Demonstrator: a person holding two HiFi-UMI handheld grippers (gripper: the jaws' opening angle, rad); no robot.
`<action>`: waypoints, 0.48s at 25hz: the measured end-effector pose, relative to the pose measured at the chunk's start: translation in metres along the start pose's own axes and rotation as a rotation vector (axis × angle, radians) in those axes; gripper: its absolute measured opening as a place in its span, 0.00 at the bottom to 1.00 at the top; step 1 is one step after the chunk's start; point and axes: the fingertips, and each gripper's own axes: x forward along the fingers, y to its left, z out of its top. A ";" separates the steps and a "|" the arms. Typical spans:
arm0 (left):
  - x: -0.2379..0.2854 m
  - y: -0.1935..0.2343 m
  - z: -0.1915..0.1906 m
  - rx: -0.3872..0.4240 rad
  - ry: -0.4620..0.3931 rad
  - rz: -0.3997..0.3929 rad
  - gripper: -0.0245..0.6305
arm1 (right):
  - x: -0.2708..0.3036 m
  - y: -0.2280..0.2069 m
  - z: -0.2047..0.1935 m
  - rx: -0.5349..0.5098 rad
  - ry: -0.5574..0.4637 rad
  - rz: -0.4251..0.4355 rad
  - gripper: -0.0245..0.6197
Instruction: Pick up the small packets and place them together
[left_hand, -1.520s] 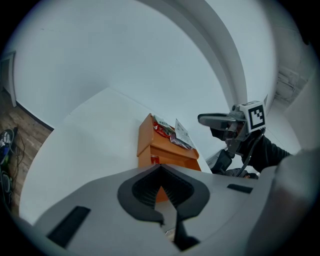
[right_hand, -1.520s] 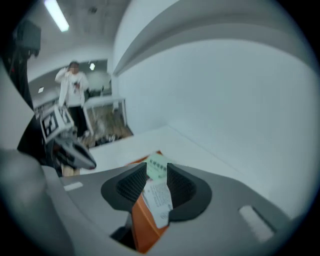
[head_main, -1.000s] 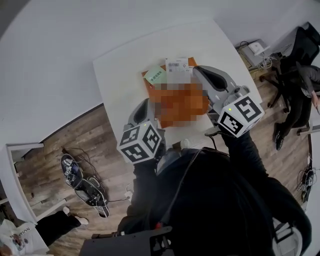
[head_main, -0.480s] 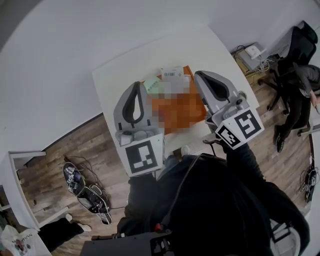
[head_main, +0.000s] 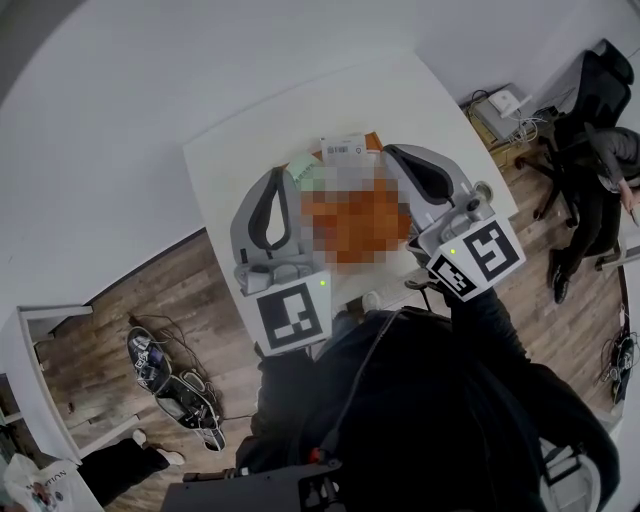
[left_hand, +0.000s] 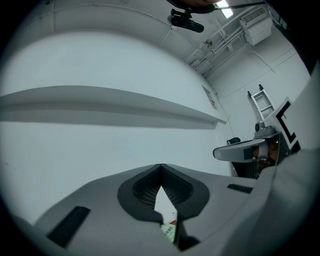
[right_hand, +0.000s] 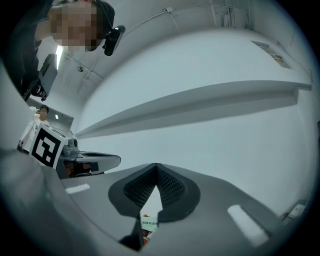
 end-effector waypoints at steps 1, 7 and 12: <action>-0.001 0.000 0.000 -0.002 0.000 0.001 0.04 | 0.000 0.001 0.000 -0.004 0.001 0.000 0.04; -0.002 0.000 -0.001 -0.002 0.001 0.001 0.04 | 0.000 0.003 0.001 0.025 -0.010 0.017 0.04; -0.002 0.000 -0.002 -0.010 0.002 0.002 0.04 | 0.001 0.004 -0.002 -0.011 0.008 0.012 0.04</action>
